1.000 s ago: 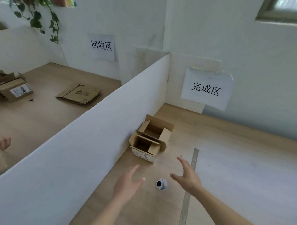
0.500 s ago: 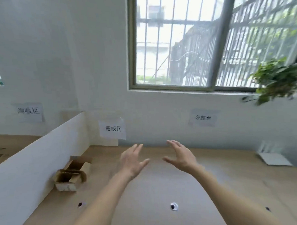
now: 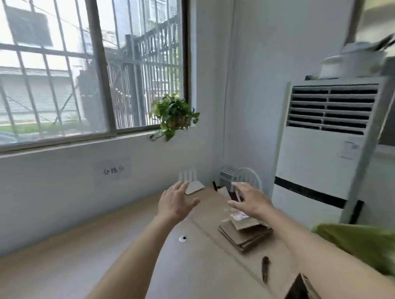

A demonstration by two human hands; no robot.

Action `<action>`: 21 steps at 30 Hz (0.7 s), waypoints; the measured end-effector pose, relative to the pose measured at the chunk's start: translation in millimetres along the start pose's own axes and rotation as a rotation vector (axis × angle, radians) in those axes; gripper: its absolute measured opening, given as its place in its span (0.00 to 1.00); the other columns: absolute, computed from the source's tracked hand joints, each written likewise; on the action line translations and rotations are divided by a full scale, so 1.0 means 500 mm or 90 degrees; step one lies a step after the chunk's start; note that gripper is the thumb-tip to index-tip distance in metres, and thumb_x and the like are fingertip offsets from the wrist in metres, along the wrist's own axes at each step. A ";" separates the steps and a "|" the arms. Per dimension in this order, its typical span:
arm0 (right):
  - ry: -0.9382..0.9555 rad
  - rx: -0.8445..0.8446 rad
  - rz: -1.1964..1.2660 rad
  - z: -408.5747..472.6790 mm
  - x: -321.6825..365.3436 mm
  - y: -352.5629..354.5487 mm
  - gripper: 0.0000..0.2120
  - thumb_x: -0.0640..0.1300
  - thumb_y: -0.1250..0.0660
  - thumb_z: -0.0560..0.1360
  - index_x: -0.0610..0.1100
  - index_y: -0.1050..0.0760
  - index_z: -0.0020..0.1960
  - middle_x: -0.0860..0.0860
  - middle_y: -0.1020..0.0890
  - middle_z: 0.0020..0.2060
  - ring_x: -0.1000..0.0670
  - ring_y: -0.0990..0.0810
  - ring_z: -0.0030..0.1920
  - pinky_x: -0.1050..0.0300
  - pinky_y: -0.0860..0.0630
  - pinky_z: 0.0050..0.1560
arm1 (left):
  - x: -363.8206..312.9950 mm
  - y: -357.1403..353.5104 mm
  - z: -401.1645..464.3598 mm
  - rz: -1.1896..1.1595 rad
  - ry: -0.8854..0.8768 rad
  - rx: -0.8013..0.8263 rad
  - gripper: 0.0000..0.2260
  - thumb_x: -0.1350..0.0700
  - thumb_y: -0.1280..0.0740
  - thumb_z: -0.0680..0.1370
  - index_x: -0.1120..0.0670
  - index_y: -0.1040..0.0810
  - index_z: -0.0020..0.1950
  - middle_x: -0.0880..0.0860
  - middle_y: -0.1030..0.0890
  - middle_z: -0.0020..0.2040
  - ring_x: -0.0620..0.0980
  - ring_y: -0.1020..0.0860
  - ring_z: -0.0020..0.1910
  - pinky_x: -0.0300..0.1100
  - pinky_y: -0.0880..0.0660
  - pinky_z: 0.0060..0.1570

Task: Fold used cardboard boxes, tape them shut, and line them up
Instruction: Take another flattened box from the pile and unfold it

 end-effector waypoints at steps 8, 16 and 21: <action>-0.190 -0.002 -0.023 -0.022 -0.395 0.088 0.37 0.65 0.34 0.75 0.56 0.40 0.80 0.54 0.37 0.78 0.48 0.35 0.76 0.48 0.33 0.72 | -0.322 -0.211 0.160 -0.061 -0.119 0.061 0.35 0.35 0.35 0.77 0.47 0.40 0.80 0.48 0.36 0.78 0.50 0.36 0.76 0.46 0.38 0.72; -0.190 0.043 -0.064 0.186 -0.571 0.095 0.36 0.63 0.34 0.77 0.55 0.42 0.80 0.54 0.37 0.79 0.49 0.35 0.77 0.50 0.35 0.73 | -0.423 -0.375 0.382 -0.048 -0.163 0.052 0.32 0.36 0.36 0.78 0.45 0.38 0.79 0.48 0.31 0.75 0.50 0.32 0.73 0.47 0.37 0.72; -0.174 0.058 -0.032 0.329 -0.624 0.047 0.36 0.64 0.35 0.77 0.56 0.43 0.80 0.54 0.38 0.79 0.49 0.36 0.77 0.49 0.34 0.72 | -0.409 -0.464 0.498 -0.047 -0.128 0.064 0.33 0.35 0.36 0.78 0.46 0.38 0.79 0.49 0.32 0.76 0.50 0.33 0.73 0.47 0.38 0.72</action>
Point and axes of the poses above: each hand's wrist, its own z-axis towards the middle knuckle, its own y-axis out of the back of the hand, x = y × z, the point moved 5 cm from there along z, towards the middle knuckle
